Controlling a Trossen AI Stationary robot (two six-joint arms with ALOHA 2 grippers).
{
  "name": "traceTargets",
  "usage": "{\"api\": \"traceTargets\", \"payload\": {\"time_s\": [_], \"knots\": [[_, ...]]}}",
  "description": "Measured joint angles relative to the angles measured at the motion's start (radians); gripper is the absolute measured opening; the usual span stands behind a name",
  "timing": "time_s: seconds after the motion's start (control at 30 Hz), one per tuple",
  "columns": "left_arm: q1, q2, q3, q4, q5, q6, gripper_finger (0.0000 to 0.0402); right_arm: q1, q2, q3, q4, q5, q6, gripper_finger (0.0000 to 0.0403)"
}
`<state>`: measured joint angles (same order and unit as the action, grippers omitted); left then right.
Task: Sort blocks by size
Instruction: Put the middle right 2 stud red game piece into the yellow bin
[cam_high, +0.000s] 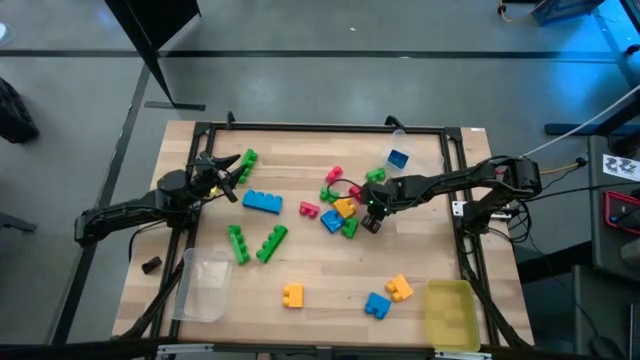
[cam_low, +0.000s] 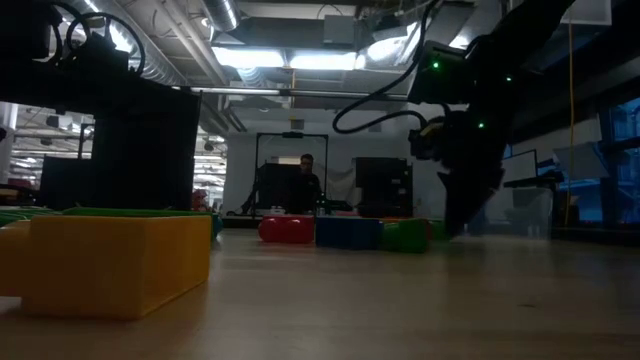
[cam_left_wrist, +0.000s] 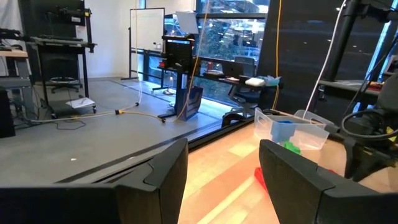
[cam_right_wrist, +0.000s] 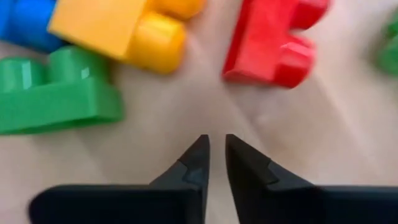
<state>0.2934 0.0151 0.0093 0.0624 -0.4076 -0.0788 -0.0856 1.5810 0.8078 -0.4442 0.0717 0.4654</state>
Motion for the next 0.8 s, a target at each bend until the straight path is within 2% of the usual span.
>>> {"api": "traceTargets", "payload": {"time_s": [0.1, 0.27, 0.43, 0.57, 0.8], "knots": [[0.0, 0.0, 0.0, 0.0, 0.0, 0.0, 0.0184, 0.0, 0.0, 0.0, 0.001, -0.048, 0.001, 0.0094], [0.0, 0.0, 0.0, 0.0, 0.0, 0.0, 0.0184, 0.0, 0.0, 0.0, 0.001, -0.011, 0.001, 0.0163], [0.0, 0.0, 0.0, 0.0, 0.0, 0.0, 0.0184, 0.0, 0.0, 0.048, -0.037, -0.038, -0.002, 0.0216], [0.0, 0.0, 0.0, 0.0, 0.0, 0.0, 0.0184, 0.0, 0.0, 0.124, -0.061, 0.009, -0.007, 0.0231], [0.0, 0.0, 0.0, 0.0, 0.0, 0.0, 0.0184, 0.0, 0.006, 0.166, -0.01, 0.18, -0.105, 0.0232]]}}
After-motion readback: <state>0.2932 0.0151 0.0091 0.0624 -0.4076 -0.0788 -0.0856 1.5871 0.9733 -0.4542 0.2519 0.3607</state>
